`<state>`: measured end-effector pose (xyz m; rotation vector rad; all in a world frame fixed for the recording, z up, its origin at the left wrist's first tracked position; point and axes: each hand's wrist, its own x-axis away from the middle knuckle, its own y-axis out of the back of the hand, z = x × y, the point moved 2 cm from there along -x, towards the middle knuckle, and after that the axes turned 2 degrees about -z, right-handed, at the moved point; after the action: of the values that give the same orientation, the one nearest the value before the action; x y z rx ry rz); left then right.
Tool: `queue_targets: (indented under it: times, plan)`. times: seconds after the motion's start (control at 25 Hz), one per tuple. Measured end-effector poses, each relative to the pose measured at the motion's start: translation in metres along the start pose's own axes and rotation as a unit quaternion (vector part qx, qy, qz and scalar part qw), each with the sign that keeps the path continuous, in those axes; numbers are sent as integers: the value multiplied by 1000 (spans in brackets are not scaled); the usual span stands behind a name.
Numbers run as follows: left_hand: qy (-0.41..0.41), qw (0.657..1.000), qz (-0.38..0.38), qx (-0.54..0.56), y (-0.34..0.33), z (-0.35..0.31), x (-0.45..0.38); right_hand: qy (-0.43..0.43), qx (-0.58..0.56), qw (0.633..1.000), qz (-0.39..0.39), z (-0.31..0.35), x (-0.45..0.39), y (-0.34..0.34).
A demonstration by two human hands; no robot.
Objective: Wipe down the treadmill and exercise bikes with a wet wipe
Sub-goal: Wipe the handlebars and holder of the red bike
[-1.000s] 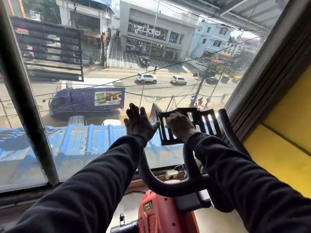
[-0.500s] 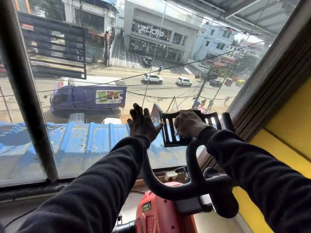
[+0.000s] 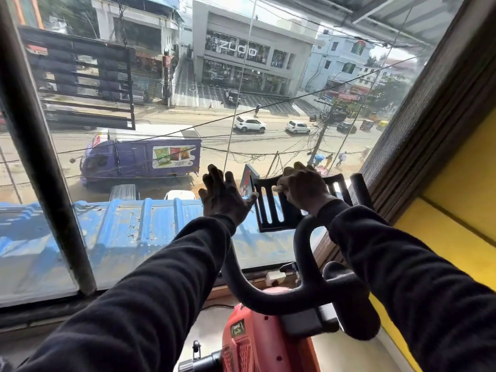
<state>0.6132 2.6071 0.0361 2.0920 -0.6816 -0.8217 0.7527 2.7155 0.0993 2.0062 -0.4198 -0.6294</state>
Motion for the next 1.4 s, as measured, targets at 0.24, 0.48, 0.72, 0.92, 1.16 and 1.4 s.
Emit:
queue_targets:
  times: [0.24, 0.48, 0.72, 0.92, 1.16, 1.4]
  plan:
    - [-1, 1000, 1, -2, 2, 1, 1, 17, 24, 988, 152, 27, 22, 2]
    - [-5, 1000, 1, -29, 1, 0, 2, -15, -178, 961, 211, 47, 27, -3]
    - [-181, 976, -37, -117, -2, -10, 3, -142, -349, 922, -90, -2, 9, 10]
    - [-253, 957, 0, -140, -6, -14, 6, -210, -292, 923, -136, -27, 17, -18]
    - [-246, 963, 14, -112, -3, -15, 4, -215, -294, 920, -146, -39, 16, -25]
    - [-260, 958, -3, -119, -8, -14, 5, -143, -304, 932, -139, -38, 26, -33]
